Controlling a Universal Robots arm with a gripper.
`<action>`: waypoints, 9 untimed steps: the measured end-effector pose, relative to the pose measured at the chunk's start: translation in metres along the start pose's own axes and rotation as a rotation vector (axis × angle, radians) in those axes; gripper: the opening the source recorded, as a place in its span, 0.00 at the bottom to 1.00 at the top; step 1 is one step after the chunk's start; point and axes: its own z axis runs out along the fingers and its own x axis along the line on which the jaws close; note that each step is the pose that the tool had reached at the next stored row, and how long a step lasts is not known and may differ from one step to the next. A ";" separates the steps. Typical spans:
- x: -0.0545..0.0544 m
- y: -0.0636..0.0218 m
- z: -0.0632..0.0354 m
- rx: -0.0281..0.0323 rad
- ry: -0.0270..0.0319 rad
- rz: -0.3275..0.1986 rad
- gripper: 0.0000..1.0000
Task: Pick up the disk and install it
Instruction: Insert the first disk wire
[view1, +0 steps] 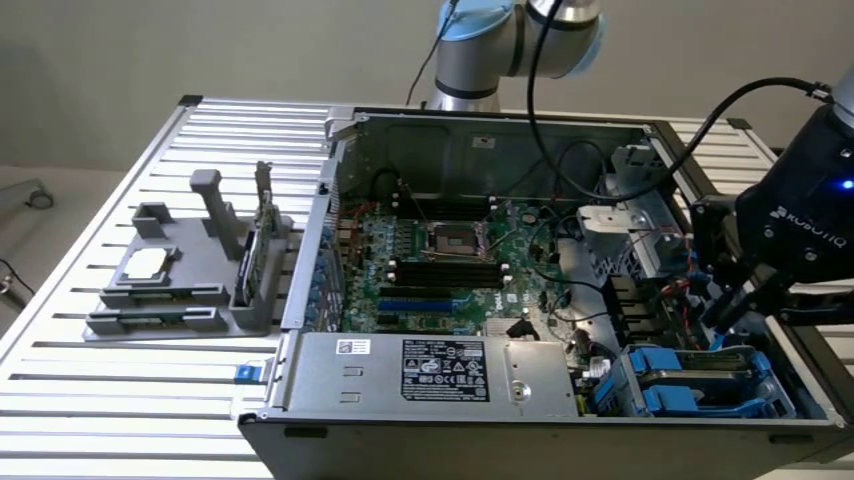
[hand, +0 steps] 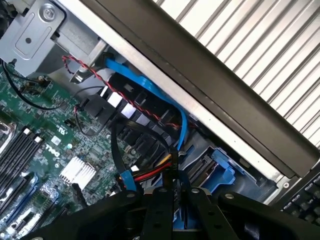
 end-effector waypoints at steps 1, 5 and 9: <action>0.000 0.0000 0.0000 0.0002 0.0009 0.014 0.16; 0.000 0.0000 -0.0001 0.0011 0.0048 0.074 0.16; 0.000 0.0000 -0.0001 0.0023 0.0090 0.136 0.16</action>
